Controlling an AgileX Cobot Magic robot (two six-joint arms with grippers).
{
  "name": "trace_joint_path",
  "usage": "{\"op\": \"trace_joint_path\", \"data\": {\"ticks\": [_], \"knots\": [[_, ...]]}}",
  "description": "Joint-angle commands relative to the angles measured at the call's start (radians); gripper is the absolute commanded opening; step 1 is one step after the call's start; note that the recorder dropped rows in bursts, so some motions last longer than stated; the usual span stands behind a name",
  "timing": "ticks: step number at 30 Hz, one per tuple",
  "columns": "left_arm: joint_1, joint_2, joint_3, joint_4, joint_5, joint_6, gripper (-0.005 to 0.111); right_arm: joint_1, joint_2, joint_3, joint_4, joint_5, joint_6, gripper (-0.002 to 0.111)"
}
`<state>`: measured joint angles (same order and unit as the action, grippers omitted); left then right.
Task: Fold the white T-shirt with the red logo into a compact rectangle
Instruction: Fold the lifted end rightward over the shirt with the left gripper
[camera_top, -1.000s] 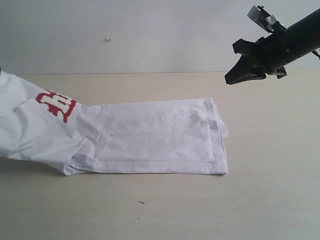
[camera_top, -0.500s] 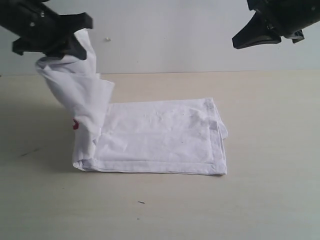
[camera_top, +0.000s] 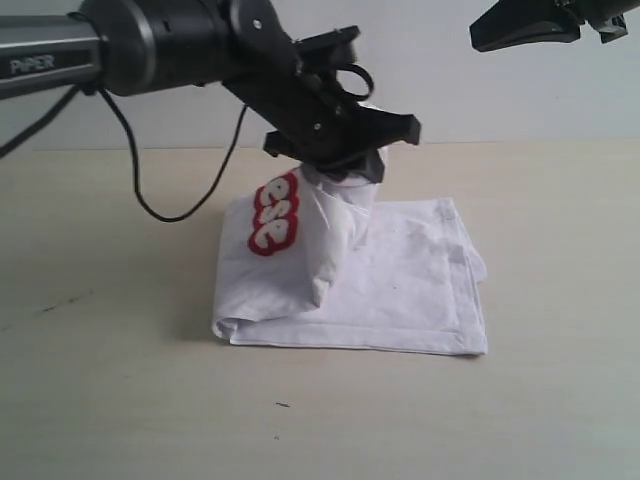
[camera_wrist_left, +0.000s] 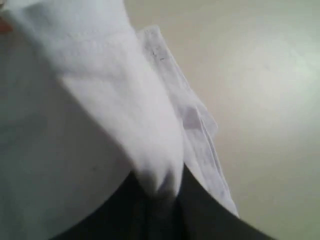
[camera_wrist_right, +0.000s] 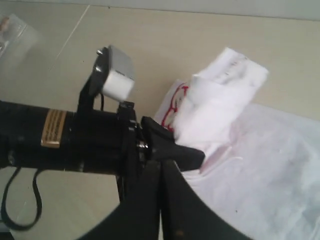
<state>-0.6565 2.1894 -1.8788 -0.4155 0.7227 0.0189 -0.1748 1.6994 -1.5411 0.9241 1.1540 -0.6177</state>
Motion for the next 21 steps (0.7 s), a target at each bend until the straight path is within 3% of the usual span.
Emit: {"op": "trace_joint_path", "data": {"ticks": [1, 4, 6, 11, 16, 21], "knots": [[-0.040, 0.031, -0.064, 0.062, -0.020, 0.005, 0.037, 0.001, -0.008, -0.001, 0.010, 0.014, -0.007, 0.000], [-0.040, 0.031, -0.066, 0.071, -0.025, -0.001, 0.067, 0.001, -0.008, -0.001, 0.010, 0.020, -0.007, 0.000], [-0.036, 0.024, -0.066, 0.090, -0.019, -0.013, 0.069, 0.001, -0.008, -0.001, 0.010, 0.020, -0.009, 0.000], [-0.015, -0.004, -0.066, 0.198, 0.056, -0.057, 0.051, 0.001, -0.008, 0.001, -0.070, -0.005, -0.003, 0.000], [-0.004, -0.002, -0.053, 0.254, 0.218, 0.013, 0.028, 0.001, 0.012, 0.041, -0.093, -0.055, 0.029, 0.000], [-0.021, 0.000, 0.068, 0.241, 0.140, 0.056, 0.000, 0.001, 0.039, 0.059, -0.096, -0.077, 0.029, 0.000]]}}
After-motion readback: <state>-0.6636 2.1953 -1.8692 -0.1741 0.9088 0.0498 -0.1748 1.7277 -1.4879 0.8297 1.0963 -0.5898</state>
